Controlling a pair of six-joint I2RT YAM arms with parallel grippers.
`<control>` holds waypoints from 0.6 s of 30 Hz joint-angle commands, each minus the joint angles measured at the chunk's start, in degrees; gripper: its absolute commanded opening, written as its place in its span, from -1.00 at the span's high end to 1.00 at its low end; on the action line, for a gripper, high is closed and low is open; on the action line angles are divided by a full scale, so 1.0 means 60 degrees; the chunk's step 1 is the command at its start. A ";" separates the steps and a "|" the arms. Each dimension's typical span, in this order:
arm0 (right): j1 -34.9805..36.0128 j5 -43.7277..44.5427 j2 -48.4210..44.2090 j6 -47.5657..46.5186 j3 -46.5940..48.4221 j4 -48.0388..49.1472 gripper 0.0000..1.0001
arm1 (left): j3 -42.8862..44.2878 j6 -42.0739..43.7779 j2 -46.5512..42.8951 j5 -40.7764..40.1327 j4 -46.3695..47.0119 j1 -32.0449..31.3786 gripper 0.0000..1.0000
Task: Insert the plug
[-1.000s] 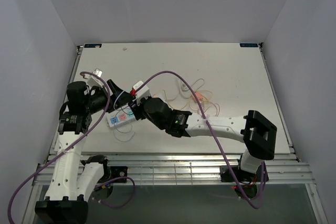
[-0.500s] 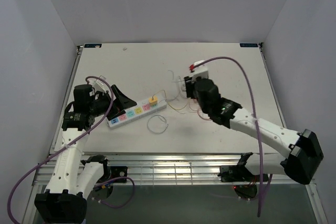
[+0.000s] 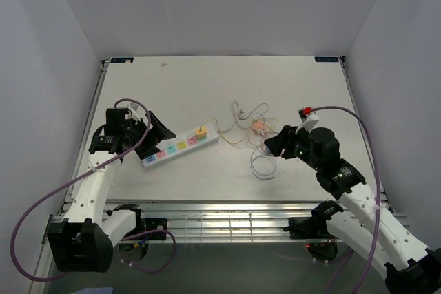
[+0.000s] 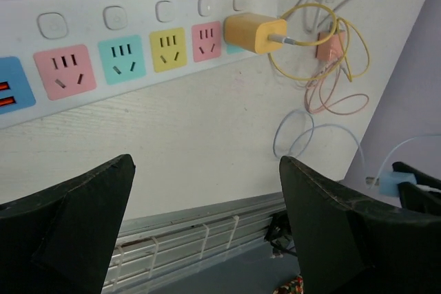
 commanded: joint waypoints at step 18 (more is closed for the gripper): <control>-0.0391 0.6827 0.3017 -0.2155 0.6754 -0.4948 0.84 | 0.0372 -0.0977 0.0485 -0.2016 -0.0514 -0.0028 -0.96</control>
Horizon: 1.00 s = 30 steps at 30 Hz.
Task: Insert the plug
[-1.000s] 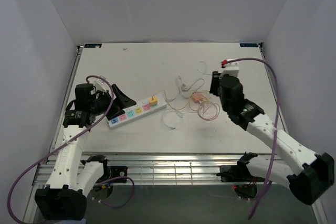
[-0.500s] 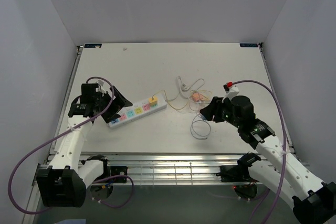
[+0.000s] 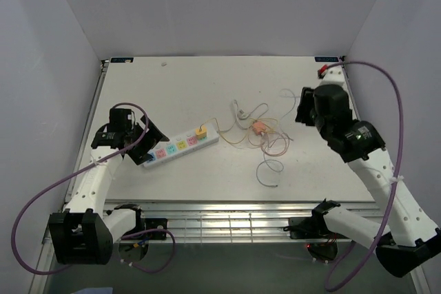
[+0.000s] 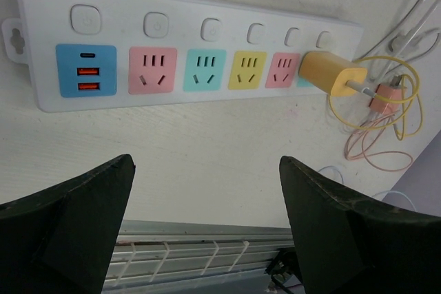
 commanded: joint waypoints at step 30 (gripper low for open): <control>-0.2961 -0.6943 -0.1151 0.1851 -0.5140 0.8731 0.84 | -0.0373 -0.0888 -0.0208 -0.1948 0.0039 -0.0014 -0.96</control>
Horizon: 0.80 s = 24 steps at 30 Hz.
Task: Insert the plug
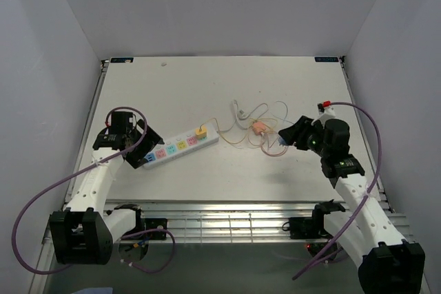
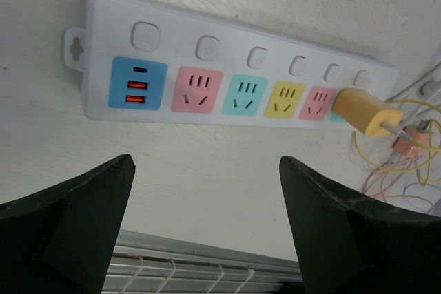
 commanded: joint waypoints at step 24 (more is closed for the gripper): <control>0.8268 0.4284 0.6785 -0.3023 0.3501 0.7510 0.84 | -0.1536 -0.1628 -0.0277 -0.1982 0.0895 0.0689 -0.96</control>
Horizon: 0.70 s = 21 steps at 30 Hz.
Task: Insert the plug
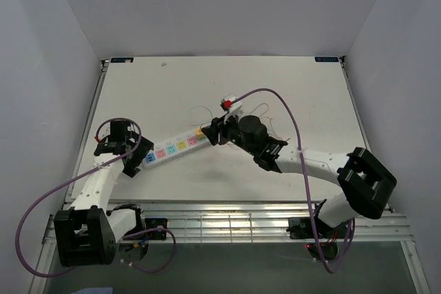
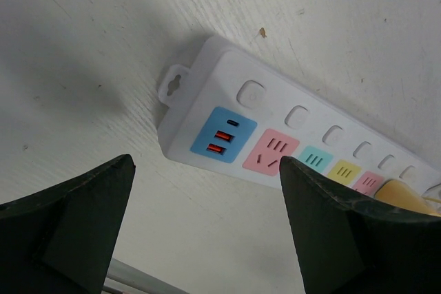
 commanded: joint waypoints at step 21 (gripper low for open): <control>0.1481 0.0312 0.4575 -0.2085 0.3499 0.1572 0.84 | -0.0225 -0.0065 0.0693 0.0199 0.1301 0.0063 -0.94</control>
